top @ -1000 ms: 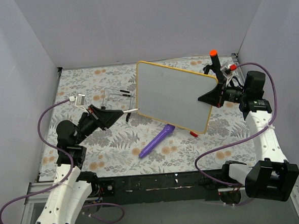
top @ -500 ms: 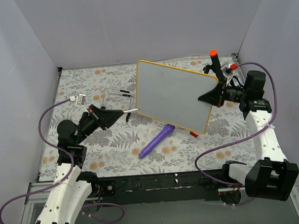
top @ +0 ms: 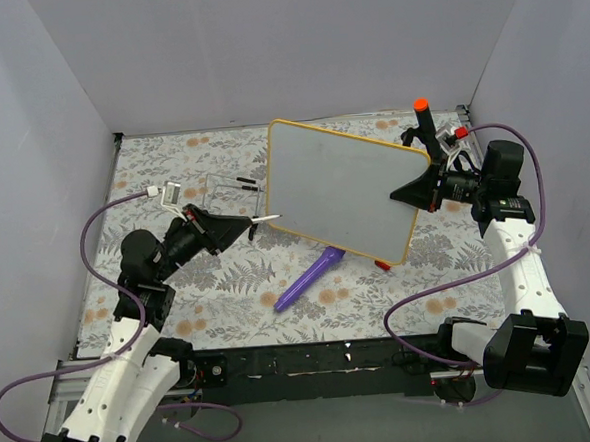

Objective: Write a sentence on the whiteboard

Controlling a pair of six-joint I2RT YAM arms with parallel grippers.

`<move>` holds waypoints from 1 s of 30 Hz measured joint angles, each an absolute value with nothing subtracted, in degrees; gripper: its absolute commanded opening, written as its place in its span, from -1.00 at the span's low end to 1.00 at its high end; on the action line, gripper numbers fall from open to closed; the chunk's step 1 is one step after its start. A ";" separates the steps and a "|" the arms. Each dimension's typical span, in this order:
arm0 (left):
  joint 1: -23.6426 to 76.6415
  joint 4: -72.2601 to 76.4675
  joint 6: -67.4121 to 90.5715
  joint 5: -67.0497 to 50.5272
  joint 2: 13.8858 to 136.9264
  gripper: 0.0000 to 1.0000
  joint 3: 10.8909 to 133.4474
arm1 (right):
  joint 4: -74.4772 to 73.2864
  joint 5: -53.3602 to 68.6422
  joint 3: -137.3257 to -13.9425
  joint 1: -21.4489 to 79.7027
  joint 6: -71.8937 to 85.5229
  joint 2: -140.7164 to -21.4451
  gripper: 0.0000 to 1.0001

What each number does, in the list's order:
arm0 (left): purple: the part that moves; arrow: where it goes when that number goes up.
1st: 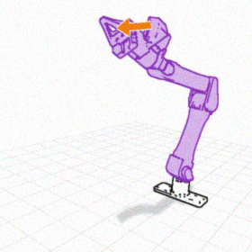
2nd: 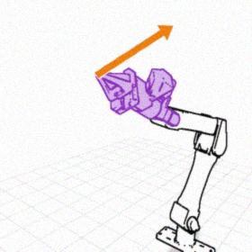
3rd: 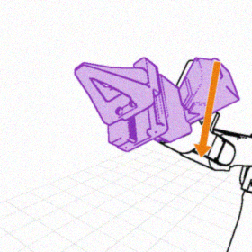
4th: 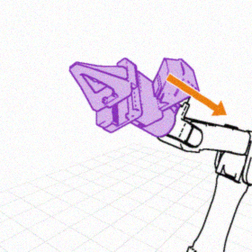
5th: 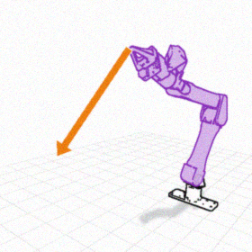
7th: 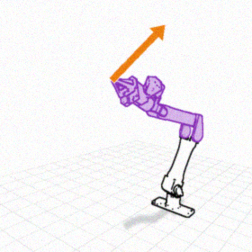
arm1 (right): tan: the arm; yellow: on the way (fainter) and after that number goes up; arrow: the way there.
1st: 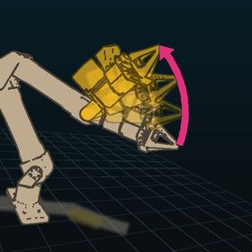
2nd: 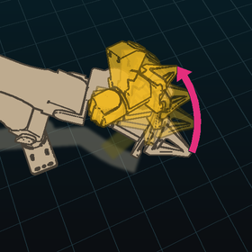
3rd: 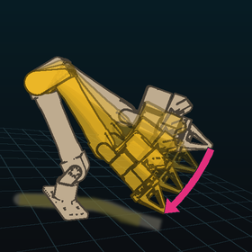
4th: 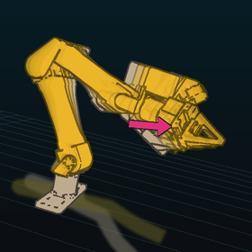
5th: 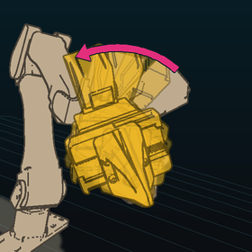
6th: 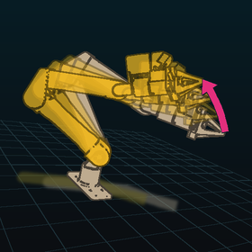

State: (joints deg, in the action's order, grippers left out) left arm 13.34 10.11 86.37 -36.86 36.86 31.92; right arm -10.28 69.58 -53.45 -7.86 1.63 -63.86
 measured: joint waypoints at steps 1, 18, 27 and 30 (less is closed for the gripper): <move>15.00 8.88 85.21 -35.38 37.21 -1.00 32.88 | -10.09 69.63 -53.45 -7.86 1.67 -63.86 -0.97; 27.88 -0.93 75.99 -19.07 39.55 -1.00 38.63 | -8.80 70.30 -53.43 -7.88 2.87 -63.86 -0.97; 27.88 -1.41 75.83 -17.34 37.08 -1.00 38.63 | -8.43 70.57 -52.86 -7.88 3.09 -63.83 -0.97; 27.88 -1.41 75.85 -17.08 36.88 -1.00 38.63 | -8.40 70.57 -52.60 -7.86 3.22 -63.83 -0.97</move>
